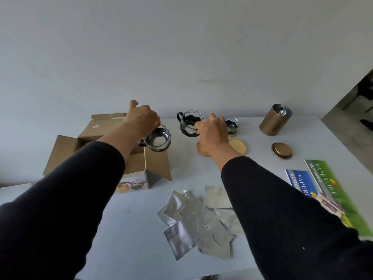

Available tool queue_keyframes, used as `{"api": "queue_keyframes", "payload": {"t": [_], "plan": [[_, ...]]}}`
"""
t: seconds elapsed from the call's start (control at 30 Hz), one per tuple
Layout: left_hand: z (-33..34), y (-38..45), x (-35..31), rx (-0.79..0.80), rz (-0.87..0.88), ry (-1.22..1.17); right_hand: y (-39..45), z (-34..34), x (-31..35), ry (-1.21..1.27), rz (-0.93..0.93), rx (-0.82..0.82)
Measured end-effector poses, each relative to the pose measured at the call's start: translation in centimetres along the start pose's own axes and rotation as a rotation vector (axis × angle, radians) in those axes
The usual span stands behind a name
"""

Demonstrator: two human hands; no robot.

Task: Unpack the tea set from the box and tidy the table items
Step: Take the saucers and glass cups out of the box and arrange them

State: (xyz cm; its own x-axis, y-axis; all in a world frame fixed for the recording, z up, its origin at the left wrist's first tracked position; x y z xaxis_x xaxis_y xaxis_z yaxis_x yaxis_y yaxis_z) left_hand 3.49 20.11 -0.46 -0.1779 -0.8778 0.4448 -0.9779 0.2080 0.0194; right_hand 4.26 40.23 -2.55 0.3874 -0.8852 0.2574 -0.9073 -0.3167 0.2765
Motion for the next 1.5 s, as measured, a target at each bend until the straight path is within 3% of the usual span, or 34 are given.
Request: {"api": "queue_keyframes", "payload": {"t": [0.2,0.47,0.57,0.67,1.17,1.5], "plan": [[0.1,4.7,-7.5,-0.021,0.093,0.047,-2.2,-0.5,-7.1,0.013,0.094,-0.031],[0.8,10.5,-15.7,0.020,0.131,0.085,-3.2,1.0,-15.7,0.024,0.141,0.140],[1.4,12.0,-17.3,0.049,0.141,0.112,-2.6,1.2,-17.9,0.051,0.139,0.084],[2.1,13.1,-18.7,0.066,0.141,0.121,-2.5,2.6,-19.7,0.073,0.139,0.195],[3.5,15.7,-21.8,0.131,0.124,0.202,-2.3,5.1,-23.7,0.139,0.091,0.185],[4.0,16.1,-21.8,0.159,0.080,0.164,-2.7,5.6,-24.4,0.143,0.118,0.293]]}}
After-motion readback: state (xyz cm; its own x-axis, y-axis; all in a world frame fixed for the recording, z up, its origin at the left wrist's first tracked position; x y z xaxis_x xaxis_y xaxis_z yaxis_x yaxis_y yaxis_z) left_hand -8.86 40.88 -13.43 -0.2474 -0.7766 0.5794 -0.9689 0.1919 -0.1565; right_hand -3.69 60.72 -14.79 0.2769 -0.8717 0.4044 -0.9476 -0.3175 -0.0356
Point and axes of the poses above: each hand's wrist, its own y-axis towards the middle knuckle, its own z-axis out of the palm, x = y × z, the point moved 2 cm from there along y, towards the middle knuckle, and after that the axes turned 15 degrees about y, right-handed, at the moved point
